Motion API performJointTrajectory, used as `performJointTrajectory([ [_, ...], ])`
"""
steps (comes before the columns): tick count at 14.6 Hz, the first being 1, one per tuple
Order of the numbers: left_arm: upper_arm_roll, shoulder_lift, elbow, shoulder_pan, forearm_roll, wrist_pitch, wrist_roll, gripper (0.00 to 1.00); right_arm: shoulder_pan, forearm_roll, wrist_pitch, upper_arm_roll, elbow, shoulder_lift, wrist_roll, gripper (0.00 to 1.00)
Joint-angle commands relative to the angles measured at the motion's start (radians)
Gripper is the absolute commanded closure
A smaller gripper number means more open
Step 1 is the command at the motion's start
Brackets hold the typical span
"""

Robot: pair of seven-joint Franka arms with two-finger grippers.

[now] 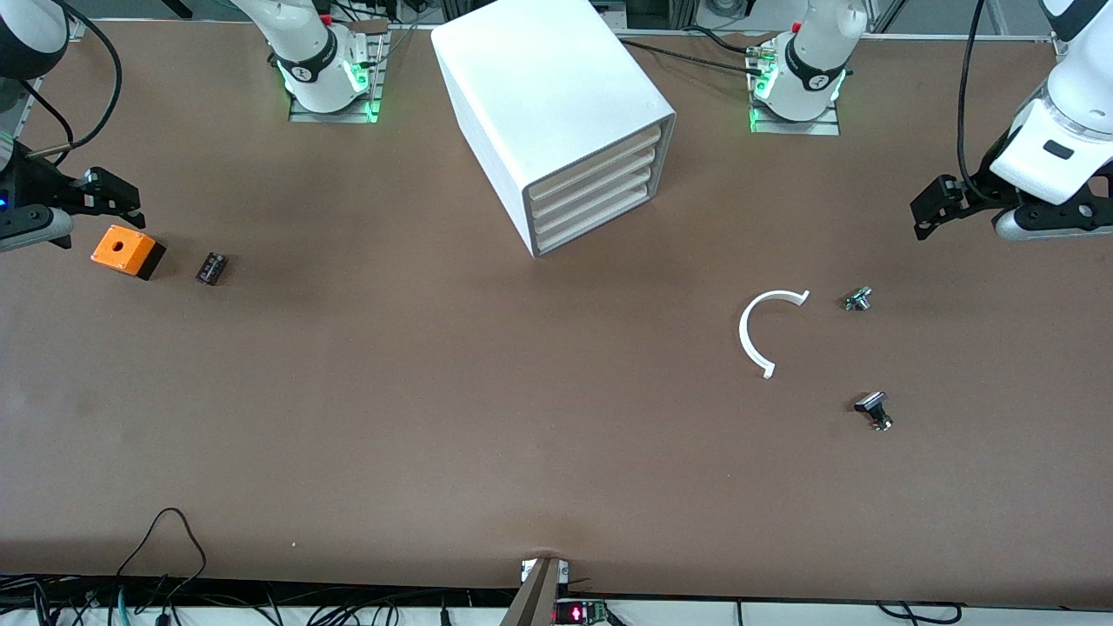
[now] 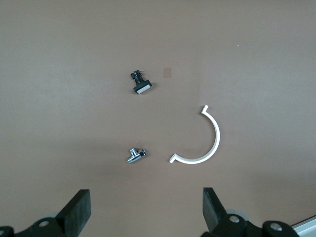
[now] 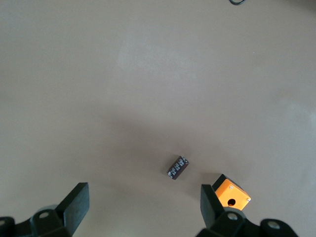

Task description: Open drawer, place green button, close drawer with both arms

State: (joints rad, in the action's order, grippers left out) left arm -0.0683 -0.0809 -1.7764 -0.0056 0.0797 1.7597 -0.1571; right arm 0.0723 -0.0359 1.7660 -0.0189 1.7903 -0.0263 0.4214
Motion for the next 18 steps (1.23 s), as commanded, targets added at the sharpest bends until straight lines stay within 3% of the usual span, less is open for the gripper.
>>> performJointTrajectory([
  [1,-0.001,0.024,0.034,0.019,0.022,-0.012,0.014,0.00,0.011,0.010,-0.016,0.005,-0.032,-0.003,0.011,0.00],
  [18,-0.011,0.041,0.035,0.035,-0.009,-0.014,0.007,0.00,0.012,0.011,-0.016,0.004,-0.035,0.000,0.013,0.00],
])
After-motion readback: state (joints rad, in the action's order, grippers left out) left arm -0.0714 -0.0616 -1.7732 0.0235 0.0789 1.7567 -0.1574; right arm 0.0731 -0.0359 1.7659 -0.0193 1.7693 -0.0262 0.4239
